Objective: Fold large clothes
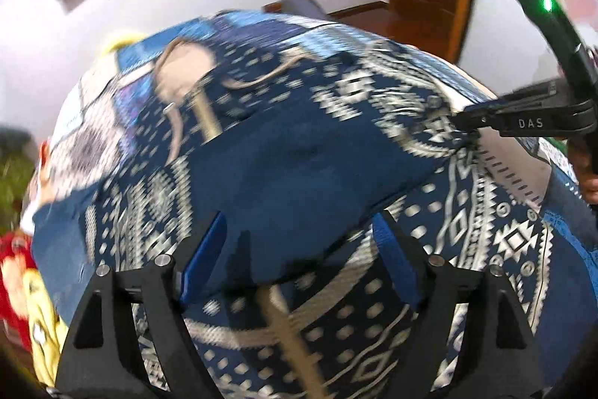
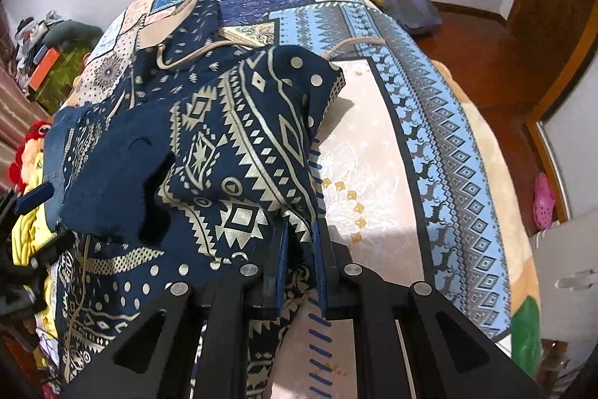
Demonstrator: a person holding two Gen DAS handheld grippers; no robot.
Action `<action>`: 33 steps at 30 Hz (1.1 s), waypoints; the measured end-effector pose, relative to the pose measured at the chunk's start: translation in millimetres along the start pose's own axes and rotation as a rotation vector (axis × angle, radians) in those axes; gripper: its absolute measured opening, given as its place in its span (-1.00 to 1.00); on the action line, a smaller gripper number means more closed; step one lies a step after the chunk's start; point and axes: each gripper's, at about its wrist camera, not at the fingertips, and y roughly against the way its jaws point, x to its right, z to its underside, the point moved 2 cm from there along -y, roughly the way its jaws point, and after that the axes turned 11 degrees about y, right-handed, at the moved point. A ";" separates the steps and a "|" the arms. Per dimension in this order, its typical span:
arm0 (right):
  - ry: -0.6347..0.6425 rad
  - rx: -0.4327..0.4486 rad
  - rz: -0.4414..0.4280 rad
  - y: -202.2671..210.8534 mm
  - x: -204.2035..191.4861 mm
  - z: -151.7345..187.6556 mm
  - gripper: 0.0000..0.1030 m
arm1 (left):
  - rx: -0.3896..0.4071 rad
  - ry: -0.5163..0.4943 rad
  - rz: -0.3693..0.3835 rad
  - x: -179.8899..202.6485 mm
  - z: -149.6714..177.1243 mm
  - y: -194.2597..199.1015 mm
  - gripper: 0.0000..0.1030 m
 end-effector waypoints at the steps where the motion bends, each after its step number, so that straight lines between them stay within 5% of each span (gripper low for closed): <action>1: 0.006 0.004 0.001 3.5 -0.7 0.9 -0.84 | -0.006 -0.026 0.006 10.7 -2.6 -7.0 0.56; 6: 0.027 0.033 -0.005 25.1 -0.2 7.5 -0.84 | -0.033 -0.102 -0.006 42.3 -9.9 -40.5 0.50; 7: 0.030 0.037 -0.002 28.0 0.4 8.6 -0.84 | -0.028 -0.105 -0.007 44.9 -11.9 -44.8 0.26; 9: 0.039 0.046 0.009 34.8 2.5 11.7 -0.84 | -0.028 -0.087 0.000 44.3 -16.2 -49.4 0.11; 14: 0.048 0.060 0.040 43.4 9.6 12.5 -0.84 | -0.015 0.080 0.155 12.2 -28.1 -33.5 -0.57; 17: 0.055 0.071 0.051 43.1 9.3 7.1 -0.84 | 0.014 0.178 0.260 -13.1 -33.5 -13.1 -0.62; 23: 0.077 0.097 0.021 35.4 -12.2 -9.3 -0.84 | 0.052 0.250 0.313 -46.2 -38.3 12.6 -0.69; 33: 0.176 0.022 0.069 -20.5 -39.9 -15.3 -0.84 | 0.179 0.415 0.119 -138.1 -25.7 49.8 -0.72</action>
